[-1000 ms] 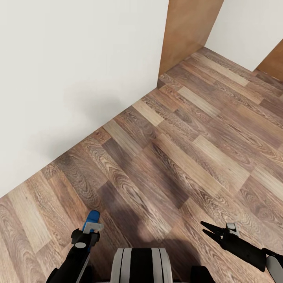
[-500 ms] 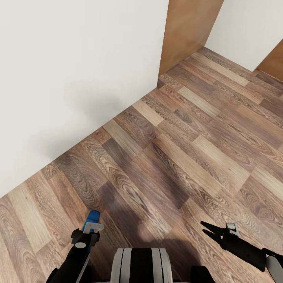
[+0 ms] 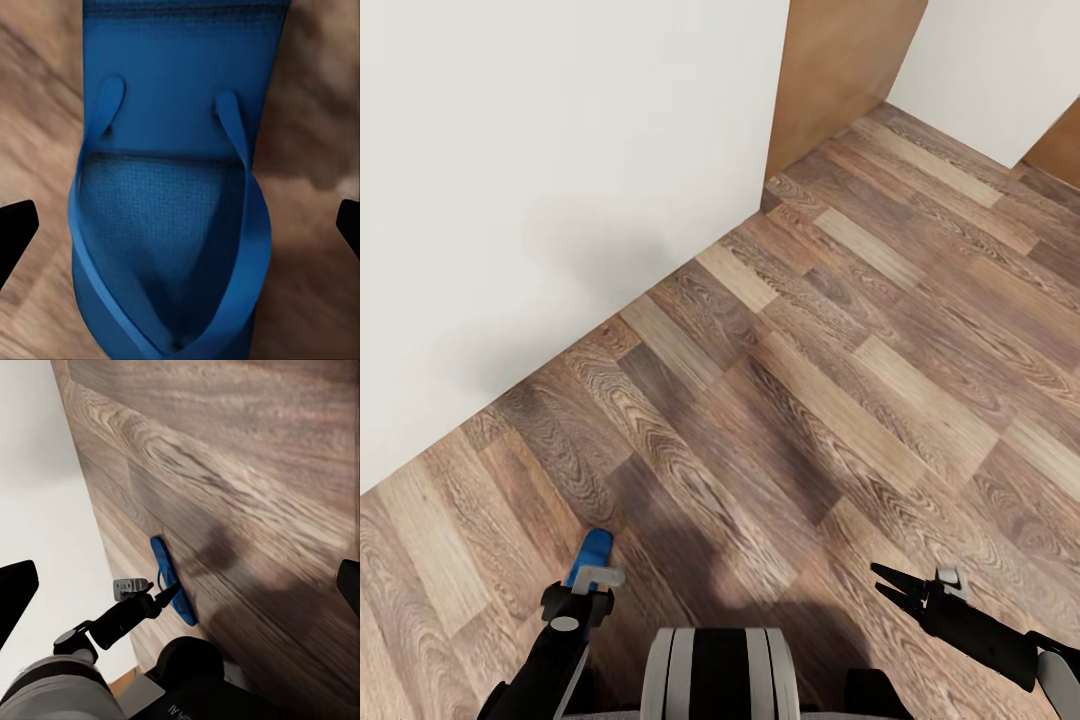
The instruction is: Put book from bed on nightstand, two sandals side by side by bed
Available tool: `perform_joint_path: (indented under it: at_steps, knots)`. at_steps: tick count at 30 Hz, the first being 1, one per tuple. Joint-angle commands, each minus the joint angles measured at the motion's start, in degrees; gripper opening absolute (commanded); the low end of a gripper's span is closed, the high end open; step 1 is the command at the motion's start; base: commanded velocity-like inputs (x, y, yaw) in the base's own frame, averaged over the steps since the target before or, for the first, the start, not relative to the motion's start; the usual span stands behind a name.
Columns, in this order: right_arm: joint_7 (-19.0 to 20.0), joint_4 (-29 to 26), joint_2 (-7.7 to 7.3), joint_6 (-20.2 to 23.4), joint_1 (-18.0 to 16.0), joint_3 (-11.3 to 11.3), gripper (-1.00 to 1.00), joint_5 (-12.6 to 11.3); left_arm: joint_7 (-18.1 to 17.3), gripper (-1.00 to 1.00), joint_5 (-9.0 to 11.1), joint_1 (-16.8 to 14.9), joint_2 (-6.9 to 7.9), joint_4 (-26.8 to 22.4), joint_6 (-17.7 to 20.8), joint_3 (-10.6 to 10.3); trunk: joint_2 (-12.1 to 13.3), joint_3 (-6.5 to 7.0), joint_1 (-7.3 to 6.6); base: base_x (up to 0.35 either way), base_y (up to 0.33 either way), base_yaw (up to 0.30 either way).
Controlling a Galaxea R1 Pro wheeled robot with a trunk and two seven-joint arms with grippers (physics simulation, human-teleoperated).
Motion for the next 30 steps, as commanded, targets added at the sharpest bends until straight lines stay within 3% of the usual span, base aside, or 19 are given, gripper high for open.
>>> perform_joint_path:
  at_steps: [1,4,19,25,30]
  knots:
    - [0.09,0.01,-0.01,0.28,-0.02,-0.03,1.00,-0.10,-0.05,1.00,-0.41,0.00,-0.05,-0.08,0.29,0.10,-0.03,-0.26,0.02,0.000,0.000,0.000]
    - [0.08,0.01,-0.01,0.28,-0.02,-0.03,1.00,-0.10,-0.05,1.00,-0.42,0.00,-0.05,-0.08,0.29,0.10,-0.07,-0.92,0.09,0.000,0.000,0.000]
    - [0.08,0.01,-0.01,0.28,-0.02,-0.03,1.00,-0.10,-0.05,1.00,-0.41,0.00,0.03,-0.09,0.29,0.10,-0.07,-0.92,0.09,0.000,0.000,0.000]
    - [0.08,0.01,-0.01,0.28,-0.02,-0.03,1.00,-0.10,-0.05,1.00,-0.41,0.00,0.04,-0.09,0.29,0.10,-0.15,-2.25,0.25,0.000,0.000,0.000]
    - [0.11,0.01,-0.01,0.28,-0.02,-0.03,1.00,-0.10,-0.05,1.00,-0.44,0.00,0.04,-0.15,0.29,0.10,-0.15,-2.25,0.25,0.000,0.000,0.000]
